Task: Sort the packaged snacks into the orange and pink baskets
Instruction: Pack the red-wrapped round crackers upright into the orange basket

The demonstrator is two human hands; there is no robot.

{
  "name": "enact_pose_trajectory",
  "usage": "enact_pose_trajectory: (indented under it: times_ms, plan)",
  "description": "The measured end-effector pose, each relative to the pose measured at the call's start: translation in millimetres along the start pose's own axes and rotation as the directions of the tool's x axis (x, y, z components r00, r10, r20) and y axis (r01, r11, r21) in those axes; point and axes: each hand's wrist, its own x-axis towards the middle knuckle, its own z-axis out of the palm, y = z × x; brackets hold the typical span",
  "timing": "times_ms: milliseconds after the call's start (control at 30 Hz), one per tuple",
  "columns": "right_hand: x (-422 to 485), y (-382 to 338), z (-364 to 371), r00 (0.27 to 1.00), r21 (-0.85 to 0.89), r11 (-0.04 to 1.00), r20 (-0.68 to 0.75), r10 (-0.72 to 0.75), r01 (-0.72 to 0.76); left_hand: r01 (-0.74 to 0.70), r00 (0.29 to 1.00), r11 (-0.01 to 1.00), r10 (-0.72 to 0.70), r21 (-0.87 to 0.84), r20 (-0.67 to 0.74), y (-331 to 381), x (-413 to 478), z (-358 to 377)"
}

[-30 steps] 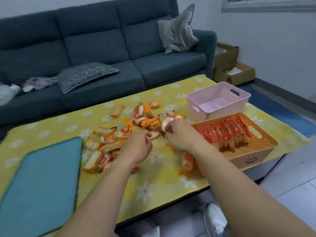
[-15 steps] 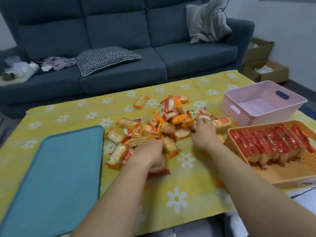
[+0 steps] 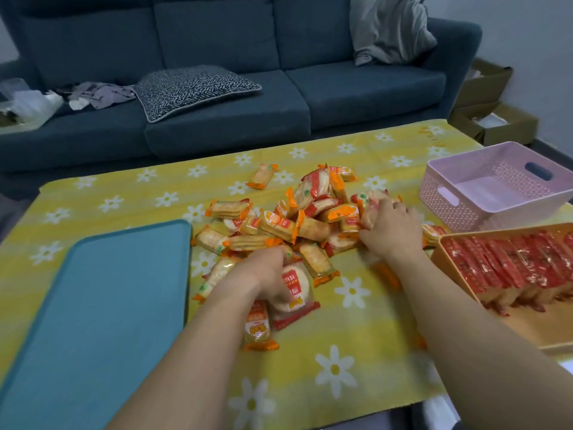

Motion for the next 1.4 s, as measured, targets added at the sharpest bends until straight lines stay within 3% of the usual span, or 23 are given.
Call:
enact_pose_trajectory:
  times_ms: [100, 167, 200, 267, 367, 400, 467, 533, 567, 600, 633, 700, 767, 833, 900, 1000, 1133, 1233, 1400]
  plan:
    - [-2.2, -13.0, -20.2, 0.986, 0.373, 0.928, -0.151, 0.068, -0.007, -0.094, 0.987, 0.974, 0.064, -0.205, -0.15, 5.4, -5.6, -8.6]
    - [-5.0, -22.2, -32.3, 0.98, 0.669, 0.74, -0.097, 0.175, -0.066, -0.185, 0.966, 0.876, 0.08, -0.445, -0.246, 14.7, -9.8, -8.4]
    - [-6.9, -26.6, -37.1, 0.976, 0.786, 0.611, -0.043, 0.214, -0.099, -0.221, 0.96, 0.78, 0.07, -0.585, -0.269, 20.8, -10.6, -6.9]
    - [-14.2, -35.5, -44.0, 0.969, 0.904, 0.391, 0.087, 0.231, -0.175, -0.252, 0.962, 0.473, 0.028, -0.844, -0.272, 33.5, -7.0, -2.1]
    - [-24.7, -47.2, -50.4, 0.983, 0.935, 0.302, 0.177, 0.055, -0.185, -0.257, 0.966, 0.02, 0.008, -0.966, -0.257, 53.7, 2.7, 1.9]
    - [-28.2, -50.0, -52.8, 0.978, 0.947, 0.253, 0.206, -0.009, -0.197, -0.25, 0.968, -0.072, 0.017, -0.966, -0.252, 60.5, 5.1, 1.7]
    - [-28.0, -48.5, -56.2, 0.96, 0.958, 0.126, 0.268, -0.08, -0.257, -0.25, 0.967, -0.131, 0.012, -0.959, -0.254, 69.4, 12.4, 1.6]
    - [-23.6, -36.1, -61.4, 0.941, 0.94, 0.094, 0.335, -0.054, -0.329, -0.278, 0.96, -0.106, -0.058, -0.955, -0.273, 71.8, 21.0, 4.5]
    - [-16.7, -24.2, -60.7, 0.942, 0.933, 0.144, 0.335, -0.007, -0.33, -0.287, 0.955, -0.086, -0.099, -0.954, -0.279, 72.0, 27.8, 6.8]
    - [-7.7, -12.1, -56.4, 0.952, 0.916, 0.258, 0.302, 0.054, -0.305, -0.288, 0.951, -0.041, -0.128, -0.957, -0.28, 70.1, 32.1, 8.6]
    - [2.4, 0.9, -52.8, 0.964, 0.853, 0.449, 0.244, 0.107, -0.266, -0.283, 0.947, 0.041, -0.146, -0.958, -0.285, 68.8, 36.5, 10.3]
    - [18.8, 19.1, -48.4, 0.974, 0.546, 0.814, 0.198, 0.106, -0.2, -0.248, 0.949, 0.314, -0.111, -0.917, -0.295, 70.3, 38.8, 12.9]
    - [28.6, 25.2, -45.8, 0.952, 0.214, 0.976, 0.304, -0.023, -0.044, -0.179, 0.968, 0.556, -0.047, -0.812, -0.246, 78.9, 42.3, 19.5]
    - [32.3, 19.2, -46.6, 0.895, -0.042, 0.989, 0.433, -0.11, 0.142, -0.13, 0.979, 0.741, -0.007, -0.659, -0.202, 87.8, 49.6, 27.6]
    - [37.8, 16.2, -42.3, 0.847, -0.161, 0.951, 0.511, -0.148, 0.263, -0.084, 0.983, 0.832, -0.022, -0.548, -0.184, 94.1, 56.3, 32.9]
    - [46.9, 18.9, -34.3, 0.834, -0.153, 0.943, 0.523, -0.177, 0.296, -0.092, 0.974, 0.838, -0.037, -0.539, -0.224, 100.6, 65.6, 34.3]
    - [61.5, 27.7, -25.4, 0.816, -0.132, 0.949, 0.554, -0.169, 0.286, -0.15, 0.949, 0.905, 0.017, -0.399, -0.316, 112.4, 74.3, 36.8]
    - [69.1, 30.1, -26.9, 0.809, -0.177, 0.937, 0.568, -0.153, 0.302, -0.143, 0.958, 0.909, 0.028, -0.391, -0.286, 114.4, 76.5, 36.7]
    - [72.7, 34.4, -27.2, 0.809, -0.223, 0.904, 0.557, -0.19, 0.366, -0.049, 0.985, 0.975, 0.012, -0.217, -0.171, 114.7, 75.8, 32.7]
